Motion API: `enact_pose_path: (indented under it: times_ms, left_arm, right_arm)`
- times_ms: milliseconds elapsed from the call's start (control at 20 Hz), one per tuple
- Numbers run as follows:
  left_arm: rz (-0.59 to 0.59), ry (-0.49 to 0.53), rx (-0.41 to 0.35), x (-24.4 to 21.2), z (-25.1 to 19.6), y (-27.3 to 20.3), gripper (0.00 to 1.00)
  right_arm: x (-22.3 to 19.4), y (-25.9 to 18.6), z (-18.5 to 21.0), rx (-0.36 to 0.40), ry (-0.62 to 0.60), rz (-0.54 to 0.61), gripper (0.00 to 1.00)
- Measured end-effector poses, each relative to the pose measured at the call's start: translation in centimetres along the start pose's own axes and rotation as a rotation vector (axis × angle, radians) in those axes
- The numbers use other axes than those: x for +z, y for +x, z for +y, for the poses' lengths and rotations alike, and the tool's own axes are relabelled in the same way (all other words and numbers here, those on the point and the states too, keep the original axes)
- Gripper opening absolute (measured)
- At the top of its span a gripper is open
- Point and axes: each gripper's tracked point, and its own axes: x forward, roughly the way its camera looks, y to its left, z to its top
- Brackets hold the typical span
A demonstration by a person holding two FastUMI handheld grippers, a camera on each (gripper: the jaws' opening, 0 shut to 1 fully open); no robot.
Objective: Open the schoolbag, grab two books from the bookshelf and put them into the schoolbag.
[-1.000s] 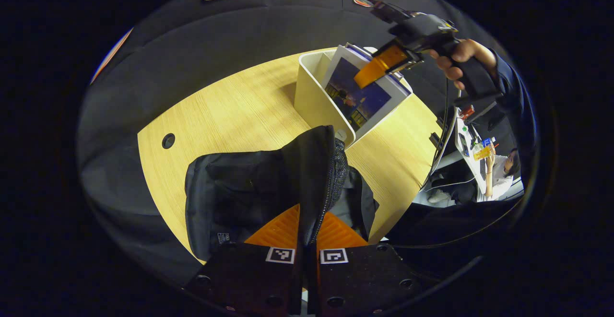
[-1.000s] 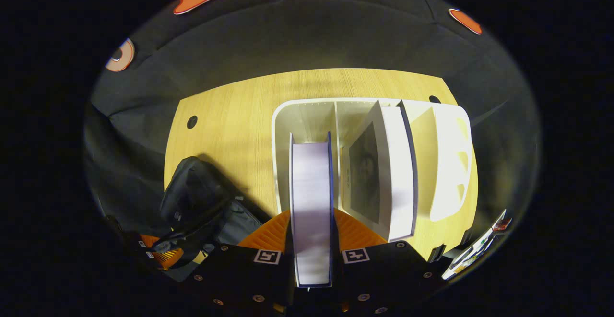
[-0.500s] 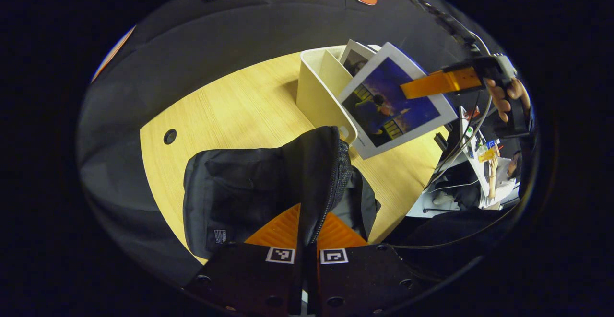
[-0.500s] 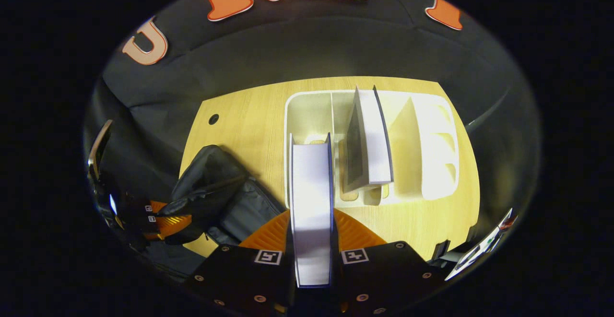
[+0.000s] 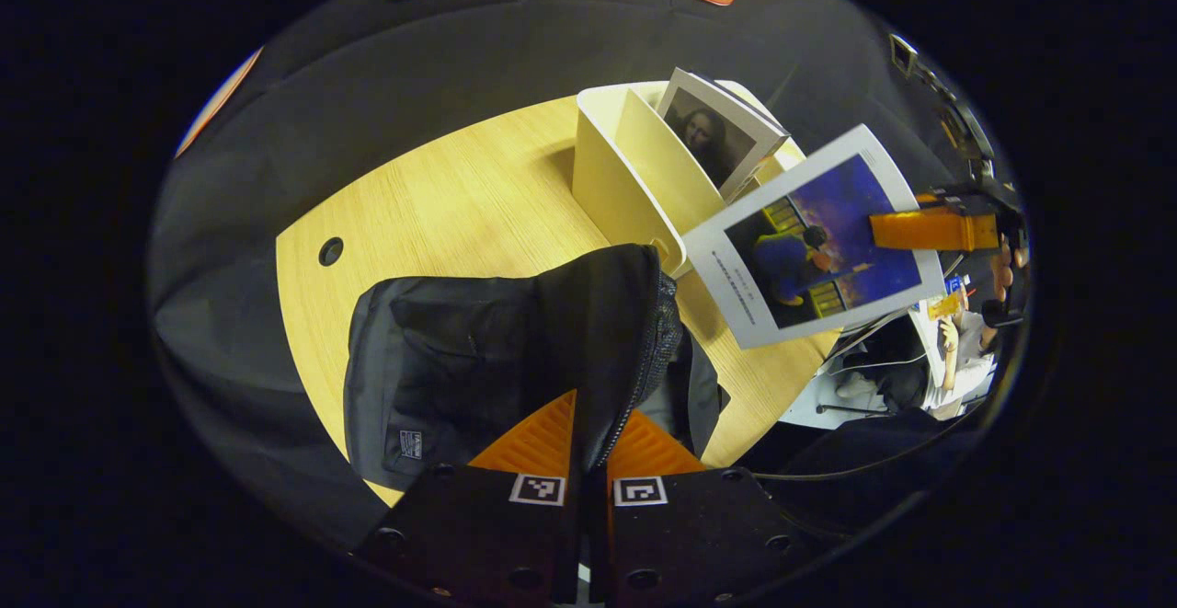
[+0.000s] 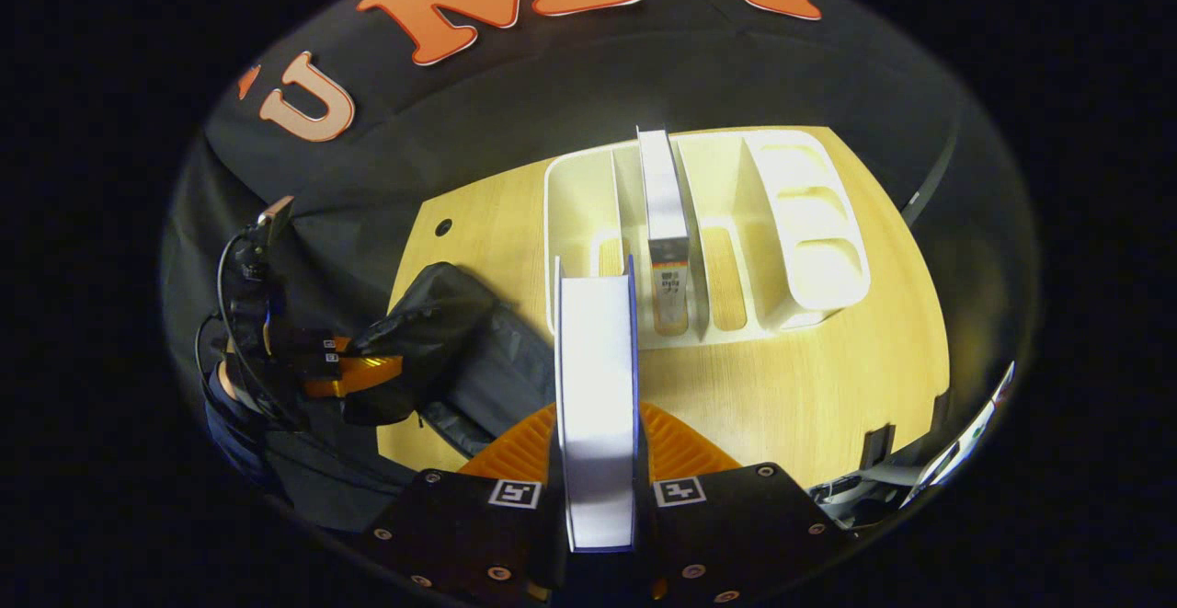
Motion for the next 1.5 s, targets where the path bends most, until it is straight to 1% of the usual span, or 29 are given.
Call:
enact_pose_path:
  times_ms: [200,450,550,700,850,950,1100,1250,1450,1500]
  left_arm:
    - [0.005,0.0,0.021,-0.1,-0.4,-0.4,0.06]
    - [0.007,-0.014,0.058,0.2,-0.6,-0.8,0.05]
    - [0.008,-0.012,0.056,0.4,-0.7,-0.9,0.05]
    - [0.003,-0.02,0.06,0.4,-1.0,-1.2,0.05]
    - [-0.006,-0.026,0.057,0.2,-1.2,-1.5,0.05]
    - [-0.016,-0.039,0.055,0.3,-1.1,-1.6,0.05]
    - [-0.036,-0.056,0.053,0.6,-1.0,-1.6,0.05]
    - [-0.053,-0.076,0.039,0.9,-1.3,-1.4,0.05]
    - [-0.073,-0.095,0.031,1.1,-1.4,-1.5,0.06]
    - [-0.076,-0.086,0.02,0.9,-1.5,-1.4,0.05]
  right_arm:
    - [-2.3,-1.8,-1.2,0.064,0.07,-0.035,0.3]
    - [-4.6,-3.0,-1.7,0.153,0.177,-0.08,0.29]
    - [-5.3,-3.3,-1.4,0.196,0.216,-0.101,0.28]
    - [-6.2,-3.1,0.4,0.284,0.258,-0.122,0.28]
    - [-6.8,-2.0,2.7,0.369,0.287,-0.124,0.28]
    - [-7.1,-1.0,4.1,0.401,0.28,-0.123,0.27]
    - [-7.4,0.5,5.4,0.425,0.279,-0.127,0.27]
    - [-7.0,2.6,6.9,0.469,0.327,-0.128,0.27]
    - [-6.9,5.9,8.6,0.496,0.372,-0.136,0.27]
    - [-6.9,6.6,9.0,0.507,0.396,-0.131,0.27]
